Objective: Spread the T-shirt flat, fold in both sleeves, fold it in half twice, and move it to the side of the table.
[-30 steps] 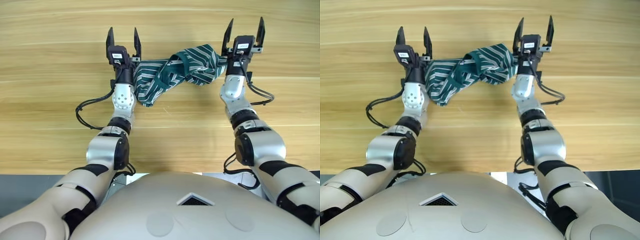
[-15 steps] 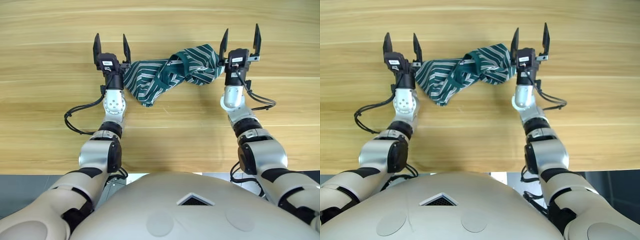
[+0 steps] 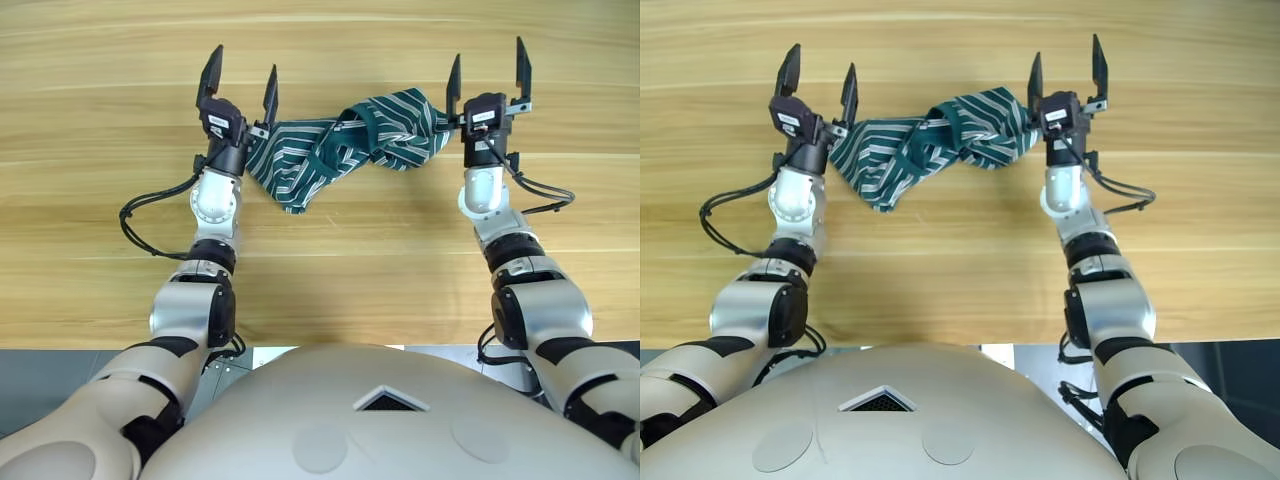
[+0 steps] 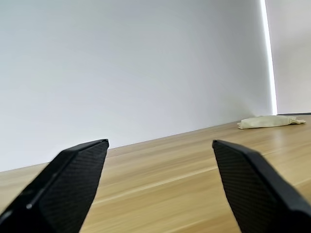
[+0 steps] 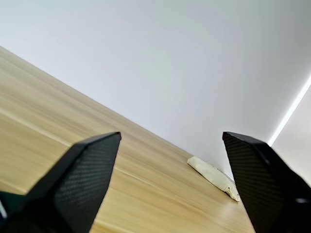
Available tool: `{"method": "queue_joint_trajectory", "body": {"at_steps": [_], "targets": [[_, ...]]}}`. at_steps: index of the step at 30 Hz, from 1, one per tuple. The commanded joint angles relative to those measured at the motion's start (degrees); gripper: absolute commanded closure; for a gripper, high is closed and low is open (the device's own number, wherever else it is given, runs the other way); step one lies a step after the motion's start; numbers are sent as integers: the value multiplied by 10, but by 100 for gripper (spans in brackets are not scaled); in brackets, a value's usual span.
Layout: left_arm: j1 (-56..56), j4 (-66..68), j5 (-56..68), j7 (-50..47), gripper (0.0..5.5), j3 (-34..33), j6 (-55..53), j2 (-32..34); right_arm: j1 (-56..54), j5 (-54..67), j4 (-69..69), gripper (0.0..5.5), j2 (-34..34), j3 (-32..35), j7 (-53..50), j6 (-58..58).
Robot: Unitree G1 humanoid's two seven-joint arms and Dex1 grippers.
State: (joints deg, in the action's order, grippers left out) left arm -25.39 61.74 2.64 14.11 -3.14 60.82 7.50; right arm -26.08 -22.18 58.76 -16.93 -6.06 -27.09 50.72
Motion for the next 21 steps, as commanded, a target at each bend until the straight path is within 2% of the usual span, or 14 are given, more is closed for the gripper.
{"method": "queue_joint_trajectory", "body": {"at_steps": [1, 7, 10, 12, 21], "targets": [[-9, -2, 0, -13, 153, -11, -2, -6, 0, 4, 8, 161, 14, -3, 10, -1], [-11, 15, -44, -85, 153, -12, -12, 0, 3, 49, 32, 161, 36, 18, 39, 12], [-15, 34, -112, -190, 153, 4, -52, 13, -8, 55, 50, 161, 49, 25, 26, 0], [-13, 41, -130, -220, 153, 9, -58, 14, -10, 56, 58, 161, 48, 29, 18, -8], [-4, 33, -78, -164, 153, -8, -22, 5, 23, 93, 39, 161, 21, 45, 106, 39]]}}
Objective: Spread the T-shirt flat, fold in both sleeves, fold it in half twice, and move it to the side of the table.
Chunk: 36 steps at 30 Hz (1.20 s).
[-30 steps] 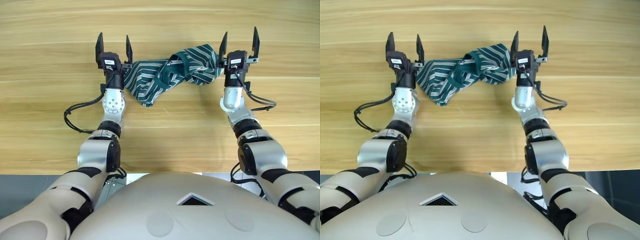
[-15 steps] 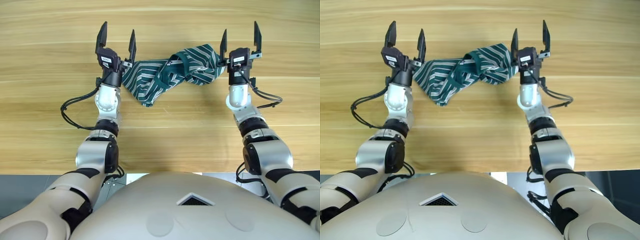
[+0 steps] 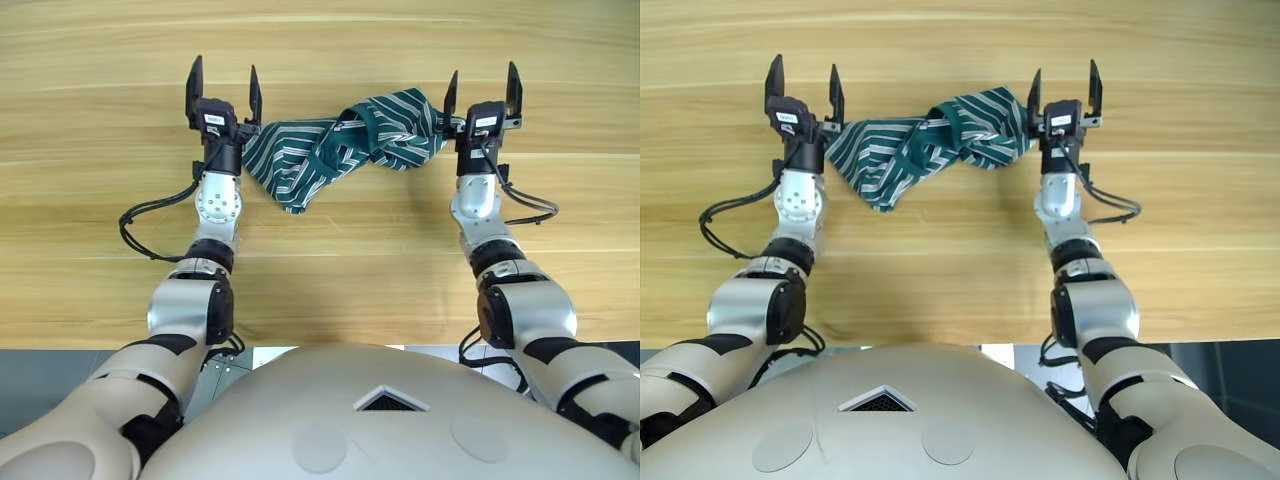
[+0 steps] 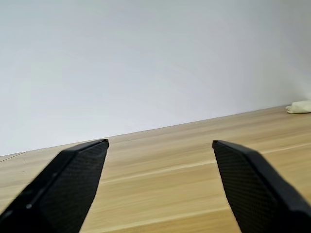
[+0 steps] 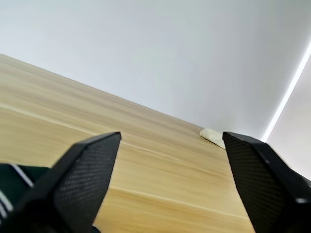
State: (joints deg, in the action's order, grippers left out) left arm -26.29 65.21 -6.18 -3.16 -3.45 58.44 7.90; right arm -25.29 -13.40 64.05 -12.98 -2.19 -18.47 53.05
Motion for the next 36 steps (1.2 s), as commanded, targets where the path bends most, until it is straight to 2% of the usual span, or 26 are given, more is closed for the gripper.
{"method": "queue_joint_trajectory", "body": {"at_steps": [1, 10, 14, 20, 30, 36], "targets": [[5, -2, 12, 11, 153, -5, 2, 0, 21, 5, -20, 161, -24, 7, 24, 23], [11, -2, 3, 3, 153, 0, 3, -2, 71, 23, -84, 161, -95, 15, 112, 65], [14, -3, 7, 7, 153, -2, 6, -1, 124, 32, -135, 161, -108, -35, 214, 103], [14, 1, -3, 1, 153, 3, 4, 2, 162, 31, -180, 161, -114, -105, 332, 103], [8, 9, -23, -23, 153, 10, -2, 8, 152, 48, -217, 161, -111, -97, 373, 51], [2, 13, -27, -27, 149, 10, -3, 6, 131, 46, -178, 265, -106, -80, 363, 27]]}}
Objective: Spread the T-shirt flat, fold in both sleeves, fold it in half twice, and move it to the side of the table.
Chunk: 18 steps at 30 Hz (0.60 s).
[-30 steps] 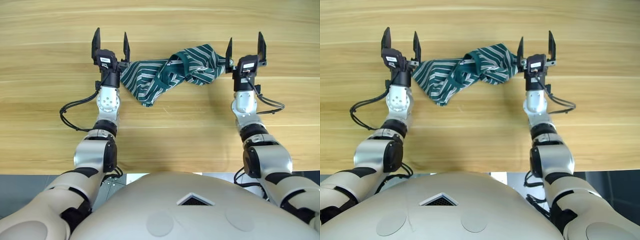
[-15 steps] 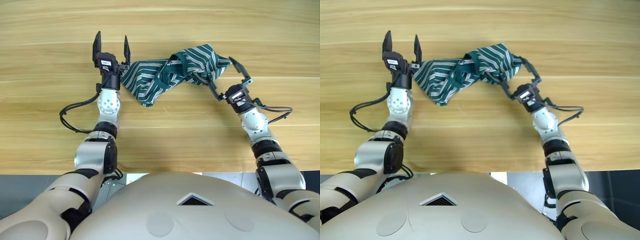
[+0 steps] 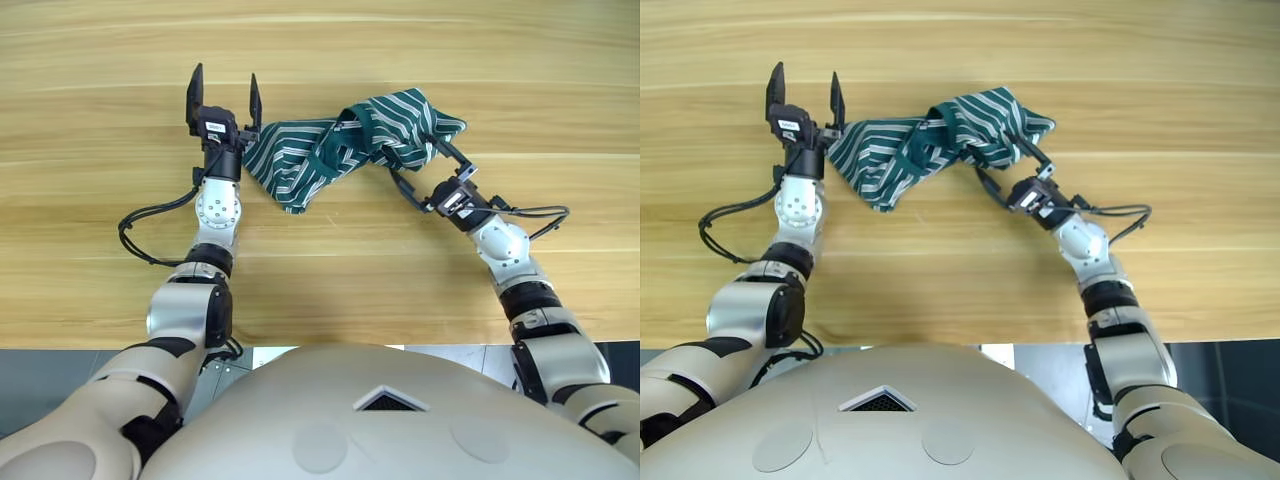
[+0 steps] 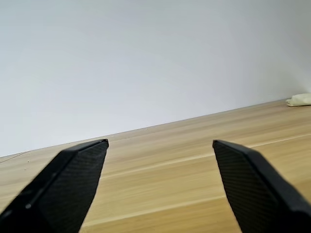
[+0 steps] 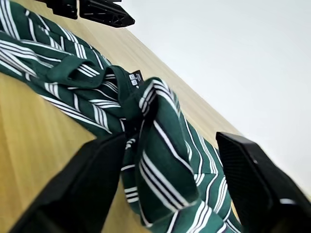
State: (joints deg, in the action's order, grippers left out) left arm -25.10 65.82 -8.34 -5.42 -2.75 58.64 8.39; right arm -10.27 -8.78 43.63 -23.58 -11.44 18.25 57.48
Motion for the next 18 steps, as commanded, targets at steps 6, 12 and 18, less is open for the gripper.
{"method": "queue_joint_trajectory", "body": {"at_steps": [6, 12, 18], "targets": [[-6, 10, -14, -13, 149, 6, -5, 3, -14, 2, 42, 380, 2, 12, 3, -5], [-8, 13, -22, -13, 149, 9, -7, 1, 2, 5, 31, 475, 3, 4, 21, 7], [1, -7, 39, 80, 149, 3, 9, -3, 15, 5, 14, 546, 5, 6, 21, 13]]}}
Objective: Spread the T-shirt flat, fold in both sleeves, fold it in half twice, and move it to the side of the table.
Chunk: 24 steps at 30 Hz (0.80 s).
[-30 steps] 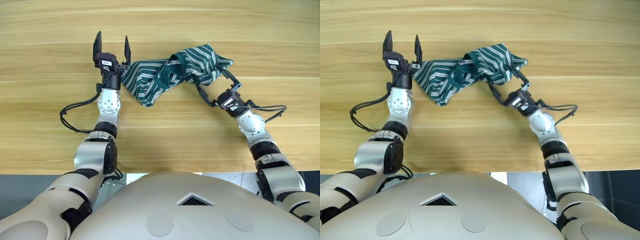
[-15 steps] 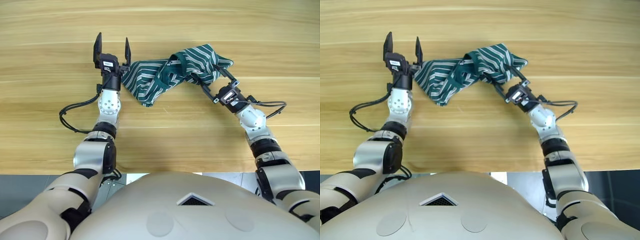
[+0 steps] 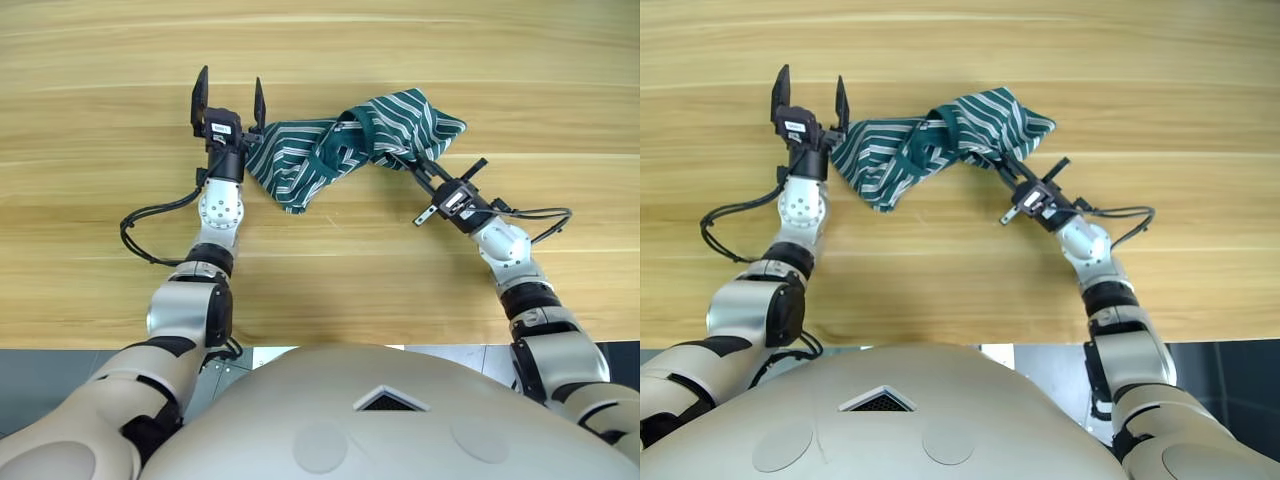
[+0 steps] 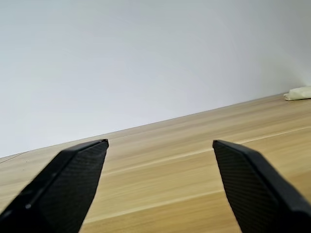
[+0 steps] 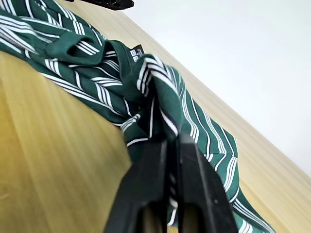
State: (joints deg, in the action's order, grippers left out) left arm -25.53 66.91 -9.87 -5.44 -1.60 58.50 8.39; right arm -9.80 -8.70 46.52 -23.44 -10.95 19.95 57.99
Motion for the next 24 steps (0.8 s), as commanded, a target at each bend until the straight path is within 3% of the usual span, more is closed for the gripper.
{"method": "queue_joint_trajectory", "body": {"at_steps": [1, 5, 8, 15, 24], "targets": [[20, -42, 90, 135, 149, -3, 20, -6, 11, 5, -18, 546, 5, 0, 5, 9], [132, -251, 304, 393, 149, 43, -53, -4, 9, 3, -22, 546, 12, -4, 5, 8], [231, -400, 327, 479, 149, 106, -84, 51, 6, 2, -16, 546, 18, -3, 0, 9], [355, -520, 4, 385, 149, 132, -144, 105, -8, 1, -8, 546, 29, -4, 1, 4], [392, -567, -64, 311, 149, 65, -188, 198, -28, -8, 20, 546, 47, -6, -6, 4]]}}
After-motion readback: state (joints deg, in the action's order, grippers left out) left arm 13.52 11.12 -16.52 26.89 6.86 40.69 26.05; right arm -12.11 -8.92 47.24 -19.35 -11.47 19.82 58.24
